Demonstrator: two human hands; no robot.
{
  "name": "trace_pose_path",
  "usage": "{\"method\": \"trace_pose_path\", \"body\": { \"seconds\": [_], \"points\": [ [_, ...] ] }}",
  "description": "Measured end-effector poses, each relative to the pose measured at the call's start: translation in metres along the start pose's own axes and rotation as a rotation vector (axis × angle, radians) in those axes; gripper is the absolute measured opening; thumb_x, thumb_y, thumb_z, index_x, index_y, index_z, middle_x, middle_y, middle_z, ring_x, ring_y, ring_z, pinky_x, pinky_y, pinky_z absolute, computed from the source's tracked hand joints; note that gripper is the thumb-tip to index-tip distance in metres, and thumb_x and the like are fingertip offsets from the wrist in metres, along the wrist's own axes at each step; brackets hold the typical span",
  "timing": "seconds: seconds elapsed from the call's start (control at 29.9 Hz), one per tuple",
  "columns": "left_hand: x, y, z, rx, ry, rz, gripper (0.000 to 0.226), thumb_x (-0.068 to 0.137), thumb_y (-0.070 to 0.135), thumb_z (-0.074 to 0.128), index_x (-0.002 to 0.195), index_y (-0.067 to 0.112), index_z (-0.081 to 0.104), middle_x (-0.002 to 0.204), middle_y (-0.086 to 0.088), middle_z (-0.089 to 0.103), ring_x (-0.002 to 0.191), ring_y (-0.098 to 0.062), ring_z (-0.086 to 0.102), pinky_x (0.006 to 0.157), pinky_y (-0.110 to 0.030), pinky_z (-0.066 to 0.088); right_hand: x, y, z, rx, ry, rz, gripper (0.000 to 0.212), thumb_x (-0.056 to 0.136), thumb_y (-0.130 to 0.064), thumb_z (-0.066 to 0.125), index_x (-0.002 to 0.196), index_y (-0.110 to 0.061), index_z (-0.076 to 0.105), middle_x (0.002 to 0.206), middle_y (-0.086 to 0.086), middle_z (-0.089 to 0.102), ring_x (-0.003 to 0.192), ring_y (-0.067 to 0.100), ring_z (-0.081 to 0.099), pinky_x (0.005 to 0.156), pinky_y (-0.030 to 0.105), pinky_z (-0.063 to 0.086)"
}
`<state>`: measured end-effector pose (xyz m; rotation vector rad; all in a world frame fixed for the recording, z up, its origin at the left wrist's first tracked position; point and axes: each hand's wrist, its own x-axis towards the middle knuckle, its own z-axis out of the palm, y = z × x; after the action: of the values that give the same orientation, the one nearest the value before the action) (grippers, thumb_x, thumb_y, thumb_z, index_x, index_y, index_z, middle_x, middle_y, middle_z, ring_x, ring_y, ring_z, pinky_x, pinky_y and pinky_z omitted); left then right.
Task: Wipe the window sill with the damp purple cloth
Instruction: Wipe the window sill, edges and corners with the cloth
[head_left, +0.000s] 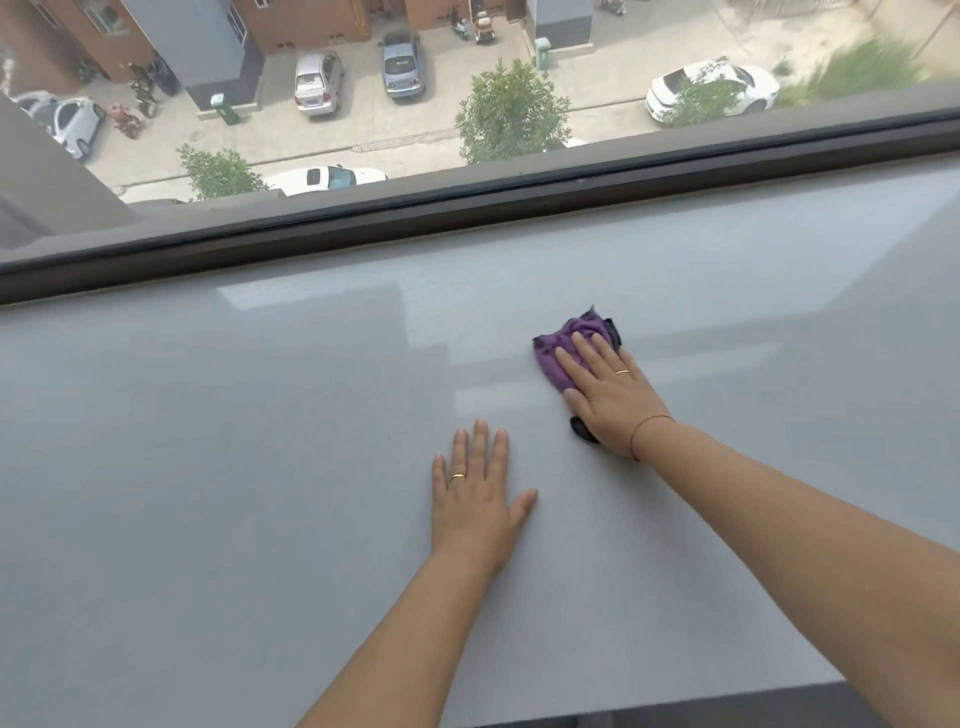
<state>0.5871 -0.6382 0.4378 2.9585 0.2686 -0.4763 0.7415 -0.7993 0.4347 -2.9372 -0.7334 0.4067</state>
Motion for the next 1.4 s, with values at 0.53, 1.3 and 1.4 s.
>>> {"method": "trace_pose_path", "body": {
  "seconds": [0.53,1.3,1.4],
  "points": [
    [-0.047,-0.015,0.018,-0.01,0.004,0.021,0.071,0.095,0.057,0.021,0.148,0.026,-0.016,0.157,0.001,-0.023,0.145,-0.021,-0.02,0.117,-0.041,-0.009,-0.056,-0.014,0.019,-0.011,0.02,0.092,0.056,0.099,-0.044,0.019,0.15,-0.033,-0.002,0.16,-0.004,-0.012,0.146,0.015,-0.013,0.118,0.038,-0.008],
    [-0.073,-0.022,0.022,-0.009,0.015,-0.016,0.068,0.097,0.053,0.019,0.149,0.024,-0.014,0.157,0.001,-0.021,0.145,-0.019,-0.019,0.116,-0.04,-0.011,-0.14,-0.039,0.033,0.049,0.026,0.395,0.059,0.101,-0.038,0.023,0.151,-0.019,-0.001,0.16,0.005,-0.012,0.147,0.025,-0.011,0.118,0.04,-0.008],
    [-0.081,-0.016,0.027,-0.035,0.082,-0.1,0.064,0.099,0.047,0.018,0.149,0.022,-0.014,0.158,-0.002,-0.02,0.145,-0.021,-0.017,0.117,-0.04,-0.009,-0.16,-0.098,0.052,0.081,0.038,0.116,0.057,0.1,-0.041,0.022,0.151,-0.028,-0.001,0.159,0.0,-0.013,0.146,0.025,-0.015,0.115,0.041,-0.015]
  ]
}}
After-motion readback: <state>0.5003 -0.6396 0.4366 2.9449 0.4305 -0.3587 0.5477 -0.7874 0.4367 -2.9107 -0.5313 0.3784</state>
